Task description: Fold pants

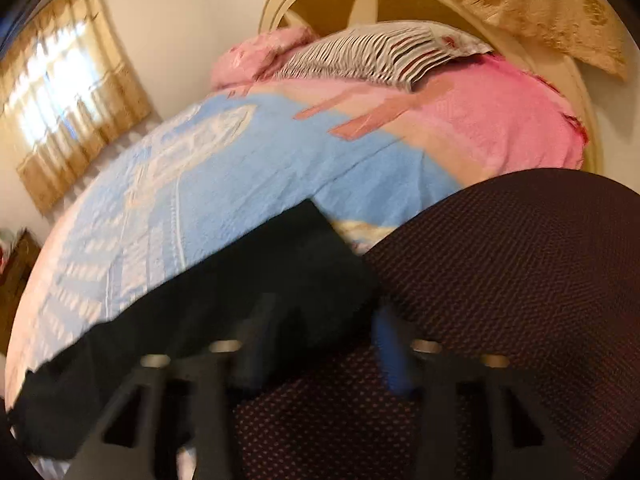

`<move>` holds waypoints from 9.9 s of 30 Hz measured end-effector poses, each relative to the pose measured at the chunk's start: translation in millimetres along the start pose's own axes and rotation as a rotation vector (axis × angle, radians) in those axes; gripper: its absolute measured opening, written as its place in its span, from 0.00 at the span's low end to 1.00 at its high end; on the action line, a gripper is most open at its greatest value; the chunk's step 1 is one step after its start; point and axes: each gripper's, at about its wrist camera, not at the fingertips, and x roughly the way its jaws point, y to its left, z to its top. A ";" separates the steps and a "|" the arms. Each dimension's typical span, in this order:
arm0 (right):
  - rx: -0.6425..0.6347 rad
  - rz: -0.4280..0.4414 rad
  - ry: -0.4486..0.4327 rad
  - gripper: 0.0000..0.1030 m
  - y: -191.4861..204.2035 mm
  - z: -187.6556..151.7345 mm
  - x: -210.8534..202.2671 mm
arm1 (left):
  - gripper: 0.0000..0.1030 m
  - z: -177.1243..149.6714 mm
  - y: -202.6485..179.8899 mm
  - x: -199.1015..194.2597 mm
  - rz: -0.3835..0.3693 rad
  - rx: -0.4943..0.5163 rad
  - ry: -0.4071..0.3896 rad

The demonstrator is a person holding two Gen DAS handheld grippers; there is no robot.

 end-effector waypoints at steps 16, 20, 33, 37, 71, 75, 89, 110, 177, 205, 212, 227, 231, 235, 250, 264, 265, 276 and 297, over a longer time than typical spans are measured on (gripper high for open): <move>-0.274 0.467 -0.101 0.07 123.0 -5.1 -89.2 | 0.94 -2.5 8.8 -1.9 -0.008 -0.026 -0.009; -0.440 0.591 -0.062 0.07 196.1 -42.3 -100.3 | 0.94 -4.8 10.3 -2.9 -0.008 -0.021 -0.012; -0.823 0.594 0.041 0.09 322.1 -188.7 -64.8 | 0.94 -10.0 32.8 1.9 -0.002 -0.056 -0.014; -0.863 0.591 0.090 0.15 316.0 -198.0 -59.8 | 0.94 -12.8 31.2 5.2 -0.011 -0.040 0.003; -0.504 0.315 0.120 0.08 222.5 -61.4 12.8 | 0.95 -19.9 -129.8 35.6 -0.104 0.158 0.042; -0.450 0.392 0.097 0.08 212.3 -53.0 0.8 | 1.00 -26.0 -120.3 33.5 -0.117 0.126 0.037; -0.633 0.536 0.135 0.08 305.5 -108.9 -25.8 | 1.00 -13.2 -64.7 17.7 0.032 0.113 -0.017; -0.654 0.997 0.427 0.26 408.6 -243.1 -114.1 | 0.98 -38.9 176.1 2.3 0.130 -0.457 -0.081; -0.320 0.885 0.308 0.69 313.6 -171.5 -81.4 | 0.73 -13.3 72.8 -38.0 -0.019 -0.051 -0.208; -0.518 0.861 0.125 0.16 377.9 -148.3 -113.9 | 0.73 -20.1 90.2 -28.5 -0.072 -0.189 -0.161; -0.401 0.854 0.064 0.16 275.5 -78.4 -126.7 | 0.73 -11.6 59.4 -32.1 -0.105 -0.120 -0.184; -0.237 0.539 0.268 0.25 156.7 -93.9 -14.0 | 0.73 -15.9 -40.5 -13.9 -0.184 0.094 -0.106; -0.187 0.502 0.303 0.35 146.3 -95.4 -24.0 | 0.73 -21.5 -41.8 -11.3 -0.137 0.126 -0.094; -0.231 0.294 0.140 0.48 136.4 -82.9 -61.1 | 0.73 -22.0 -32.1 -9.9 -0.140 0.085 -0.089; -0.360 0.238 0.175 0.32 182.2 -97.8 -35.5 | 0.76 -16.7 -4.6 -4.7 -0.077 0.017 -0.084; -0.747 0.784 0.166 0.34 372.9 -95.1 -58.8 | 0.76 -23.9 -45.0 18.3 -0.080 0.009 0.033; -0.779 0.806 0.201 0.34 389.4 -103.2 -47.4 | 0.77 -30.8 -44.5 25.3 -0.071 -0.004 0.073; -0.817 0.743 0.279 0.33 455.6 -130.6 6.2 | 0.78 -43.7 -41.9 18.6 -0.071 0.019 0.041; -0.376 0.473 0.172 0.44 172.1 -98.5 -56.1 | 0.89 -15.1 -91.3 20.2 -0.067 0.199 -0.023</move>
